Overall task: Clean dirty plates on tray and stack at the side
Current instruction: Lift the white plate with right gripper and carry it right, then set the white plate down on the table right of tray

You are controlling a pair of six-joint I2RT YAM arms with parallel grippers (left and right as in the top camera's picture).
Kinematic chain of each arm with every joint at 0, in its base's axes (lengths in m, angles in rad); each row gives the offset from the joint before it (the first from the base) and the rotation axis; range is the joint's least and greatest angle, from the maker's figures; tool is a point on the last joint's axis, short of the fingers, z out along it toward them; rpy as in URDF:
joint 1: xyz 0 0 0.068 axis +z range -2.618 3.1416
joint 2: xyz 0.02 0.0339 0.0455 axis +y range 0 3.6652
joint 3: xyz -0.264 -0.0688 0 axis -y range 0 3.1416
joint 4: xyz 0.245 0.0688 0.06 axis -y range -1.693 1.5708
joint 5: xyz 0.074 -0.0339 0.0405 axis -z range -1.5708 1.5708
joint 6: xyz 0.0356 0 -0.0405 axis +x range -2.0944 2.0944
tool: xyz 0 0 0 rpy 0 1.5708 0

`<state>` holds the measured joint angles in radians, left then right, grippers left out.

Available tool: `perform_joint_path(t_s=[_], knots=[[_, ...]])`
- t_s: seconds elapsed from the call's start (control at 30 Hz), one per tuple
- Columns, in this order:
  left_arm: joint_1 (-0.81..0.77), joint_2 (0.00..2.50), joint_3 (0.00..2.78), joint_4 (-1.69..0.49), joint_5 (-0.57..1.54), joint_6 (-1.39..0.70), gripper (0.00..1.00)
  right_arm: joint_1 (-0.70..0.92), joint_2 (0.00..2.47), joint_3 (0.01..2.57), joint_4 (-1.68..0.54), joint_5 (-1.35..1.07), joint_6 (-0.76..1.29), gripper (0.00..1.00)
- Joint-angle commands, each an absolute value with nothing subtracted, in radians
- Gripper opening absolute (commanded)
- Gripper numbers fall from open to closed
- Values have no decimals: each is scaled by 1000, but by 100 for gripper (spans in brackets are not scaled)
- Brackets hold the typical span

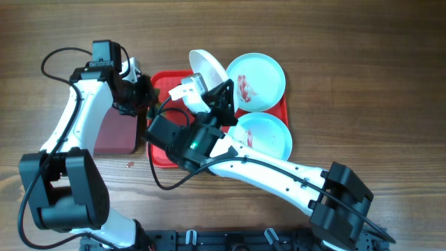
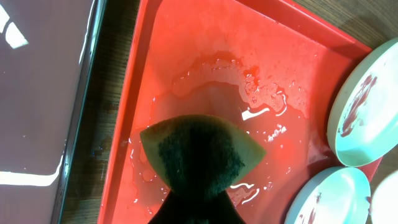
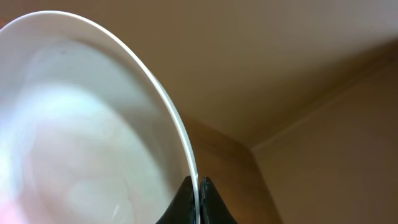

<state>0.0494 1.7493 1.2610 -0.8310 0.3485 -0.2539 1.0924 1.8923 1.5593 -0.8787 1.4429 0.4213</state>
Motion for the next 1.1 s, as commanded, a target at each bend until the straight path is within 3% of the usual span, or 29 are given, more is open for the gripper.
perform_joint_path(t_s=[0.0, 0.13, 0.27, 0.4, 0.57, 0.8, 0.97, 1.07], knots=[[47, 1747, 1254, -831, 343, -271, 4, 1095, 1875, 1565, -876, 1311, 422, 5], [47, 1747, 1254, -832, 343, -270, 4, 1088, 1875, 1563, -895, 1011, 400, 4], [47, 1747, 1254, -832, 343, -270, 4, 1007, 1868, 1564, -930, 1124, 405, 4], [47, 1747, 1254, -832, 343, -270, 4, 939, 1864, 1560, -940, 672, 419, 4], [47, 1747, 1254, -832, 343, -270, 4, 803, 1819, 1560, -931, 386, 418, 4], [47, 1747, 1254, -832, 343, -270, 4, 210, 1668, 1560, -979, -189, 276, 4], [47, 1747, 1254, -832, 343, -270, 4, -167, 1670, 1484, -986, -249, 278, 4], [47, 1747, 1254, -831, 343, -270, 4, -300, 1670, 1359, -888, -245, 376, 4]])
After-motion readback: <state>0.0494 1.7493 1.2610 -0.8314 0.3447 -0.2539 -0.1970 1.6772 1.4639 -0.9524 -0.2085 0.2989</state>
